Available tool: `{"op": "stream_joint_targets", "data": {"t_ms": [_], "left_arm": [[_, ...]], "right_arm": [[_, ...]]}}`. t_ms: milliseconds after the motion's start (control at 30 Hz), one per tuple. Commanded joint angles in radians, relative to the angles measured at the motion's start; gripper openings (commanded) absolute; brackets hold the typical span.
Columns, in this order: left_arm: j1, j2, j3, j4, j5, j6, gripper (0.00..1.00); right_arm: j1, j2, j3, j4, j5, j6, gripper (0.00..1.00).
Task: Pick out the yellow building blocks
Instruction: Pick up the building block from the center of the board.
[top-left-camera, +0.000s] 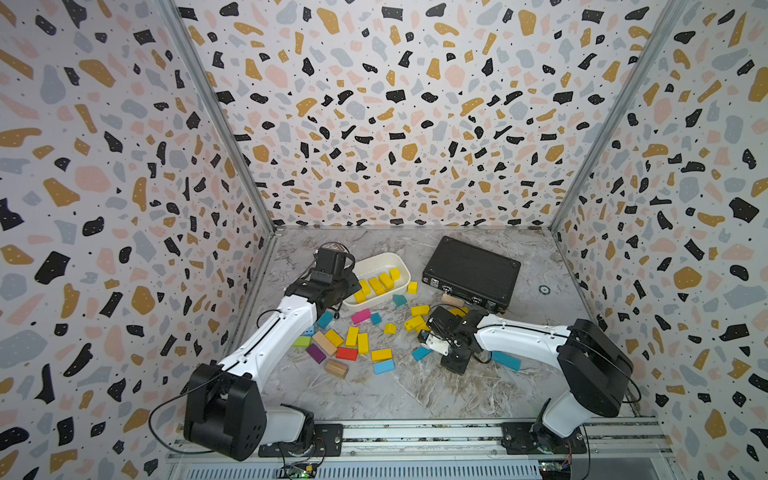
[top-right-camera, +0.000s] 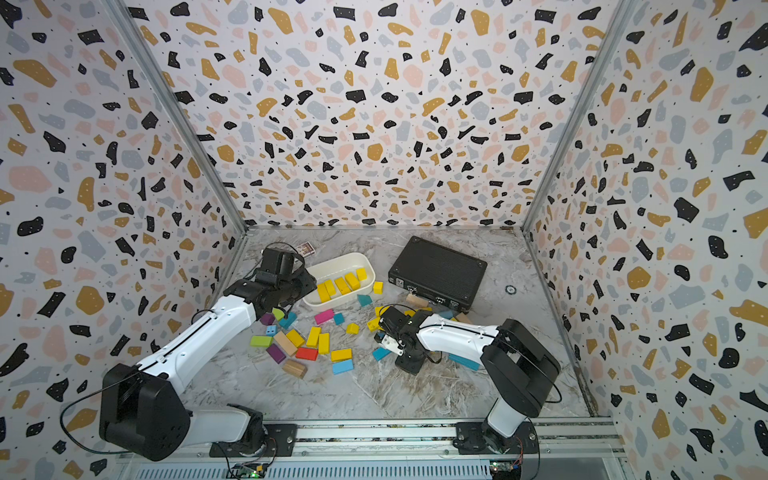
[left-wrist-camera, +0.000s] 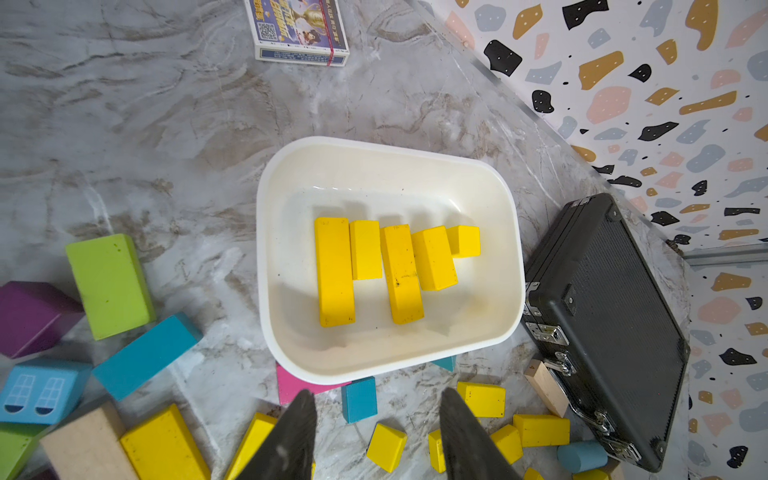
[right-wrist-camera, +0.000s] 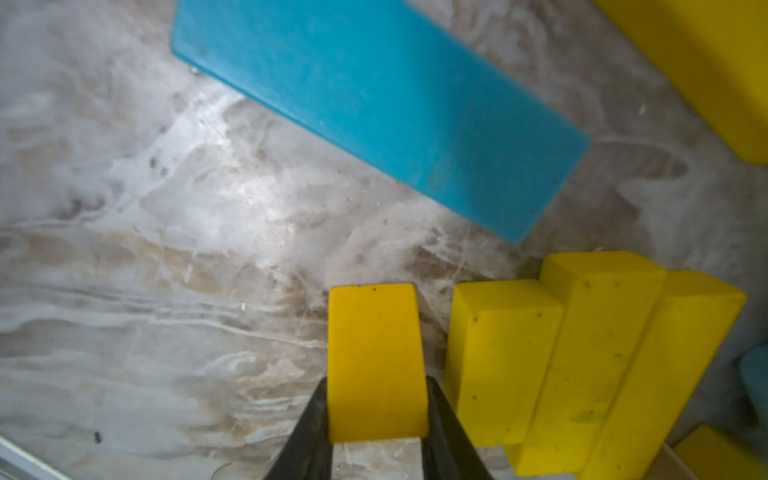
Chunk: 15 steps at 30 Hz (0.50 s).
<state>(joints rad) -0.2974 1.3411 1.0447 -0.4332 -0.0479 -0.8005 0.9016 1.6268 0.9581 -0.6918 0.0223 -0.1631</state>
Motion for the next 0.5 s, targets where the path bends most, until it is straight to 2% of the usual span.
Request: {"op": "stream_joint_targets", "data": {"t_ms": [0,167,300,467], "left_arm": [[0.006,-0.03,0.018,0.008,-0.026,0.0,0.49],[0.01,-0.044,0.011,0.006,-0.035,0.006,0.49],[0.012,-0.047,0.0,0.006,-0.044,0.004,0.49],[0.016,-0.055,-0.01,-0.021,-0.065,-0.008,0.49]], "right_arm": [[0.005,-0.009,-0.001,-0.001,-0.008,0.013,0.26],[0.005,-0.092,0.045,0.027,-0.009,0.034,0.21],[0.006,-0.197,0.028,0.282,-0.009,0.079,0.18],[0.004,-0.116,0.133,0.403,0.008,0.178,0.15]]}}
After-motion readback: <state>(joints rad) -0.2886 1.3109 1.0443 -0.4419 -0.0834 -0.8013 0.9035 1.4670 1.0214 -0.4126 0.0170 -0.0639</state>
